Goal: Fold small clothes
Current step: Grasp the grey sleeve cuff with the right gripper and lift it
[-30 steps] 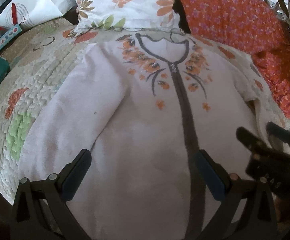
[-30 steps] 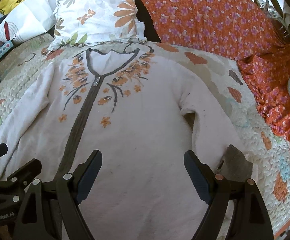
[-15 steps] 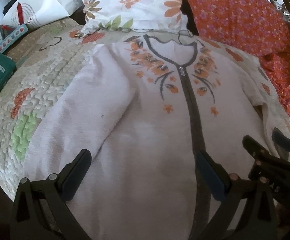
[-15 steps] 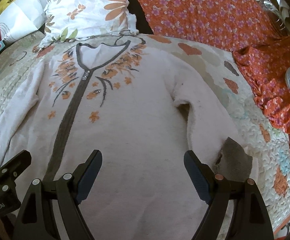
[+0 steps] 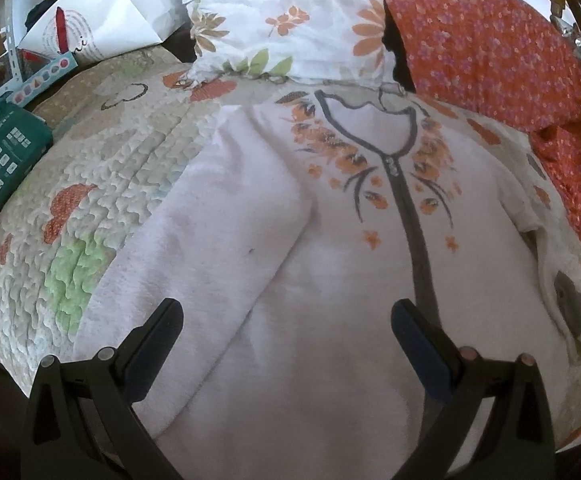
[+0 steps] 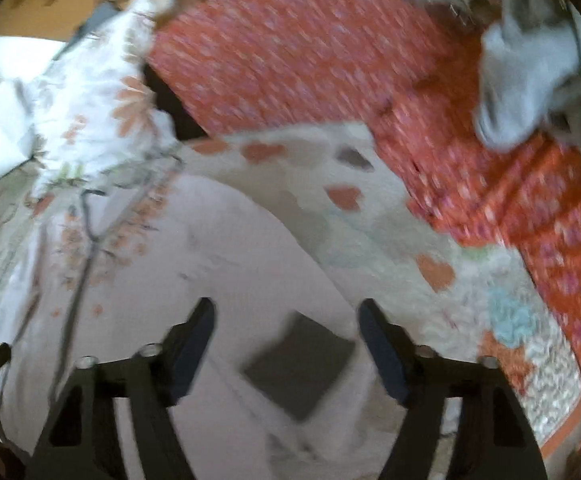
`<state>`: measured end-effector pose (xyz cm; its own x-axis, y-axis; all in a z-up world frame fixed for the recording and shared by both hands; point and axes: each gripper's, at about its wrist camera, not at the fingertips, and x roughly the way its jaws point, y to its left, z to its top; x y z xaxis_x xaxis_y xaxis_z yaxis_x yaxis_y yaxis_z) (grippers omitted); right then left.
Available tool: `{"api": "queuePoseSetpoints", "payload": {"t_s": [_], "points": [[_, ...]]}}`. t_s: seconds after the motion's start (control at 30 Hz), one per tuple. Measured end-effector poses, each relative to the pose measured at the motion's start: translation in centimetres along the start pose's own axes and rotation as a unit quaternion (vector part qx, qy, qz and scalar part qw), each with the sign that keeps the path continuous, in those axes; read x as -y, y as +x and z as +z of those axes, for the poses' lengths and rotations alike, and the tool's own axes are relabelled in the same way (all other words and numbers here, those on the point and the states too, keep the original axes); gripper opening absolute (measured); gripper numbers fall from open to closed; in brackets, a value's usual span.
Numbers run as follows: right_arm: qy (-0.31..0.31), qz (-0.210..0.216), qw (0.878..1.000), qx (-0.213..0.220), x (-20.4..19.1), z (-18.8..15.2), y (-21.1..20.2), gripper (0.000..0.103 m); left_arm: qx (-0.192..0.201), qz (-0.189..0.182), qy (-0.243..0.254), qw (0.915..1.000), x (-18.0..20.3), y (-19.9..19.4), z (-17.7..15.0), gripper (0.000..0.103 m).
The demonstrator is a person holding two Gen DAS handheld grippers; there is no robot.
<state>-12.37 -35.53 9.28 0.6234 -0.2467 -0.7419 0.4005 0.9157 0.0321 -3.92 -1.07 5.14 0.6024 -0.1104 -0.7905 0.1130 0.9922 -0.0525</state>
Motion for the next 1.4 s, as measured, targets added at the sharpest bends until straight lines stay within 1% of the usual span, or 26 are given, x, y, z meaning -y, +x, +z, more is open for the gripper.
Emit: {"api": "queuePoseSetpoints", "payload": {"t_s": [0.1, 0.2, 0.3, 0.4, 0.47, 0.5, 0.53, 0.57, 0.67, 0.77, 0.8, 0.83, 0.87, 0.9, 0.93, 0.97, 1.0, 1.03, 1.07, 1.1, 1.13, 1.17, 1.2, 1.23, 1.3, 1.4], "points": [[-0.032, 0.004, 0.999, -0.014, 0.2, -1.5, 0.8, 0.065, -0.008, -0.003, 0.003, 1.0, -0.5, 0.2, -0.3, 0.103], [-0.079, 0.02, 0.996, -0.027, -1.1, -3.1, 1.5, 0.065, -0.019, -0.008, 0.001, 0.9998, -1.3, 0.3, -0.8, 0.103], [-0.121, 0.005, 0.992, -0.035, -3.0, -4.2, 2.9, 0.065, -0.018, -0.007, -0.011, 0.9997, -2.2, 0.1, -1.0, 0.103], [-0.131, -0.016, 0.99, -0.046, -3.8, -4.4, 5.3, 0.063, -0.011, -0.006, -0.02, 0.9997, -2.6, -0.1, -0.8, 0.103], [-0.114, -0.023, 0.992, -0.048, -3.5, -3.9, 6.5, 0.048, -0.009, -0.006, -0.024, 0.9997, -2.8, -0.2, -0.7, 0.103], [-0.099, -0.013, 0.994, -0.05, -3.2, -3.7, 6.7, 0.03, -0.011, -0.009, -0.025, 0.9996, -2.8, -0.2, -0.7, 0.103], [-0.076, 0.003, 0.996, -0.05, -2.8, -3.5, 6.4, 0.01, -0.013, -0.012, -0.026, 0.9995, -2.9, -0.2, -0.6, 0.103], [-0.049, 0.017, 0.997, -0.05, -2.2, -3.1, 6.0, 0.008, -0.014, -0.015, -0.029, 0.9994, -3.1, -0.2, -0.6, 0.103], [0.002, 0.051, 0.998, -0.038, -0.5, -2.5, 4.6, 0.007, -0.011, -0.013, -0.03, 0.9994, -3.5, -0.4, -0.5, 0.103], [0.051, 0.089, 0.994, -0.038, 1.3, -2.3, 3.7, 0.007, -0.01, -0.007, -0.038, 0.9992, -4.5, -0.5, -0.2, 0.103], [0.061, 0.088, 0.994, -0.035, 1.8, -2.3, 3.4, 0.006, -0.009, -0.004, -0.043, 0.999, -5.0, -0.5, -0.2, 0.103], [0.069, 0.072, 0.995, -0.03, 2.5, -2.4, 3.1, 0.006, -0.007, 0.001, -0.051, 0.9987, -5.9, -0.6, -0.1, 0.103], [0.071, 0.045, 0.996, -0.024, 3.0, -2.3, 2.7, 0.006, -0.004, 0.006, -0.056, 0.9984, -6.6, -0.6, 0.0, 0.103], [0.073, -0.002, 0.997, -0.012, 3.9, -2.1, 2.2, 0.006, -0.001, 0.015, -0.065, 0.9978, -7.6, -0.6, 0.0, 0.103], [0.074, -0.07, 0.995, 0.003, 5.2, -1.9, 1.5, 0.006, 0.001, 0.024, -0.075, 0.9969, -8.7, -0.7, 0.0, 0.103], [0.071, -0.134, 0.988, 0.013, 6.0, -1.9, 1.1, 0.006, 0.003, 0.035, -0.087, 0.9956, -10.1, -0.7, -0.1, 0.103], [0.071, -0.215, 0.974, 0.029, 7.1, -1.9, 0.5, 0.006, 0.003, 0.044, -0.097, 0.9943, -11.3, -0.6, -0.1, 0.103], [0.078, -0.259, 0.962, 0.037, 7.9, -1.9, 0.1, 0.007, 0.003, 0.053, -0.109, 0.9927, -12.6, -0.6, -0.3, 0.103], [0.096, -0.303, 0.947, 0.042, 9.2, -2.0, -0.4, 0.008, 0.003, 0.065, -0.122, 0.9904, -14.1, -0.6, -0.6, 0.103], [0.113, -0.314, 0.942, 0.041, 10.1, -2.2, -0.7, 0.009, 0.002, 0.074, -0.131, 0.9886, -15.2, -0.5, -0.9, 0.103], [0.129, -0.307, 0.942, 0.039, 10.8, -2.2, -1.0, 0.01, 0.0, 0.085, -0.14, 0.9864, -16.5, -0.4, -1.4, 0.103], [0.145, -0.28, 0.948, 0.039, 11.1, -2.3, -1.1, 0.012, -0.002, 0.09, -0.144, 0.9856, -17.2, -0.3, -1.8, 0.103], [0.151, -0.263, 0.952, 0.039, 10.9, -2.3, -1.1, 0.02, -0.006, 0.092, -0.146, 0.985, -17.9, -0.2, -2.2, 0.103], [0.15, -0.246, 0.957, 0.038, 10.4, -2.2, -1.0, 0.032, -0.013, 0.087, -0.147, 0.9852, -18.4, 0.0, -2.6, 0.103], [0.14, -0.216, 0.966, 0.038, 9.0, -2.0, -0.7, 0.04, -0.021, 0.066, -0.145, 0.987, -18.7, 0.3, -3.1, 0.103], [0.112, -0.185, 0.976, 0.039, 6.1, -0.9, 0.3, 0.041, -0.021, 0.019, -0.126, 0.9916, -17.7, 0.0, -3.3, 0.103]]}}
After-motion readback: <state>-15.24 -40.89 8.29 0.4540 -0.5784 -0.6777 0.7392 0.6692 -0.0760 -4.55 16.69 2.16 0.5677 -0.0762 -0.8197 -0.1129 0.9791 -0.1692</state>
